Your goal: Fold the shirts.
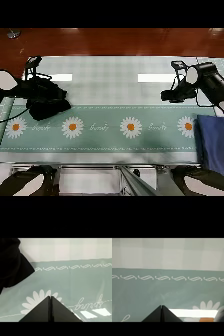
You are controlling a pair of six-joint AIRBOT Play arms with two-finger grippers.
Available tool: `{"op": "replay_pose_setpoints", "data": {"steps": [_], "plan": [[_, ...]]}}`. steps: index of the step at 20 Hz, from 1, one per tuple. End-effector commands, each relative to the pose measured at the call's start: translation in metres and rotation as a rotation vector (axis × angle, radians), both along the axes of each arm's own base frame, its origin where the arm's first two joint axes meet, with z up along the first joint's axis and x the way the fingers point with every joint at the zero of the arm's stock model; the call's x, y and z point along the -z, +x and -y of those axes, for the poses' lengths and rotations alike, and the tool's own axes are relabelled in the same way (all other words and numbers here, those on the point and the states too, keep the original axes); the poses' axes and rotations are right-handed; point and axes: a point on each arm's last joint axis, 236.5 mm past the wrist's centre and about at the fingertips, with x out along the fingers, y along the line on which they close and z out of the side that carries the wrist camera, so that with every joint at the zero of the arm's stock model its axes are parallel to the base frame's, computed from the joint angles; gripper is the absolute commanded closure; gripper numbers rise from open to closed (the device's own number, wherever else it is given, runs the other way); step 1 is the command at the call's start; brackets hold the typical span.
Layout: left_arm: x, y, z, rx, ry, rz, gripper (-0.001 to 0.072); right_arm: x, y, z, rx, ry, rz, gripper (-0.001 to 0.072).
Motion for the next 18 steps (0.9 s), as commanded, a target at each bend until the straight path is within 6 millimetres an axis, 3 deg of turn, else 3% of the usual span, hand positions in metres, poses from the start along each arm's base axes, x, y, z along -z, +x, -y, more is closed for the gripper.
{"op": "replay_pose_setpoints", "data": {"steps": [1,11,14,18], "plan": [[0.000,0.000,0.000,-0.001,0.000,-0.001,0.0663,0.000,0.000,0.000,-0.001,0.000,-0.001,0.0689],[0.000,0.000,0.000,-0.001,0.000,-0.001,0.0663,0.000,0.000,0.000,-0.001,0.000,-0.001,0.0689],[0.000,0.000,0.000,-0.001,0.000,-0.001,0.0663,-0.002,0.013,-0.003,-0.007,0.011,0.057,0.0688],[-0.009,0.026,-0.002,-0.034,-0.003,0.113,0.0663,-0.005,0.026,-0.006,-0.014,0.021,0.114,0.0689]]}}
